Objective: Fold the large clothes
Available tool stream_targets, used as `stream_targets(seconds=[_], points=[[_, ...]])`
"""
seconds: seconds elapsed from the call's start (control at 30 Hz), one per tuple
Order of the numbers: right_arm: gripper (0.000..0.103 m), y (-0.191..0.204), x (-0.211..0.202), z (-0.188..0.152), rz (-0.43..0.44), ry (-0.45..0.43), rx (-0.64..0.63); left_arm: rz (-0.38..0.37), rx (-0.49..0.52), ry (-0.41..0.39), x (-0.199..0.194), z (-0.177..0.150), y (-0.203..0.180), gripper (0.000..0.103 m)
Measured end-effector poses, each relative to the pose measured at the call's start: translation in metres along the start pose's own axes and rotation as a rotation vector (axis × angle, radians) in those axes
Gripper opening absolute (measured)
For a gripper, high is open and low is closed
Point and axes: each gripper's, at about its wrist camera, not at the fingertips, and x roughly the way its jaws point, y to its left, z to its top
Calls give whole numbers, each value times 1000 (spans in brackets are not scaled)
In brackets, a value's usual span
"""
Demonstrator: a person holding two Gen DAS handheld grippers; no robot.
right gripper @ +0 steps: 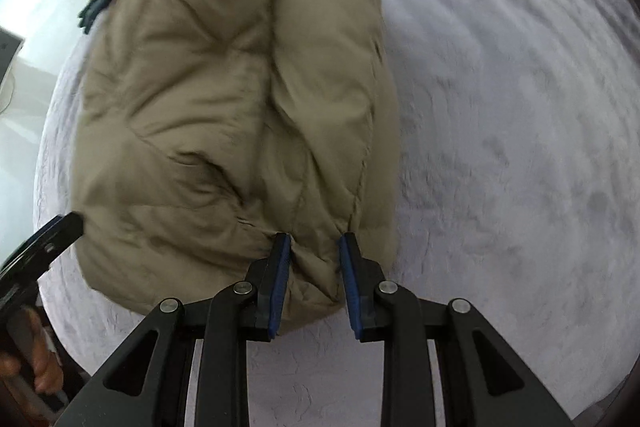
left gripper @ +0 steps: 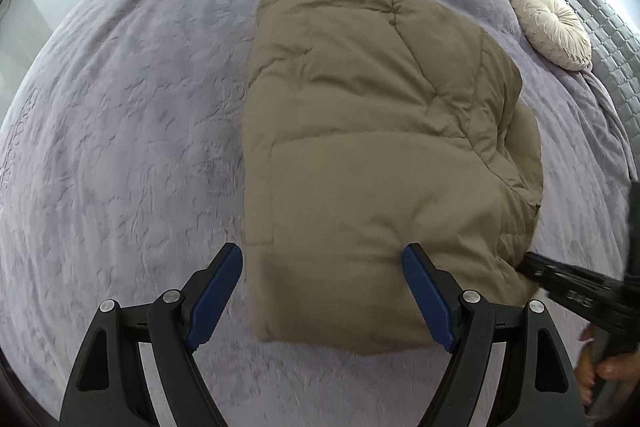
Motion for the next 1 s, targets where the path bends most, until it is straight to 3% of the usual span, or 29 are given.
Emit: stream_targets(seconds=[0.4, 0.73, 0.83, 0.93, 1.0], points=[[29, -11, -59, -18, 9, -20, 20, -12, -22, 7, -21, -5, 2, 82], [29, 2, -78, -45, 13, 4, 12, -32, -13, 0, -53, -20, 0, 83], [29, 7, -87, -45, 20, 2, -4, -30, -29, 2, -67, -24, 2, 94], [44, 12, -103, -41, 36, -22, -7, -26, -31, -37, -84, -25, 2, 94], [52, 19, -115, -38, 40, -53, -19, -17, -31, -58, -94, -24, 1, 103]])
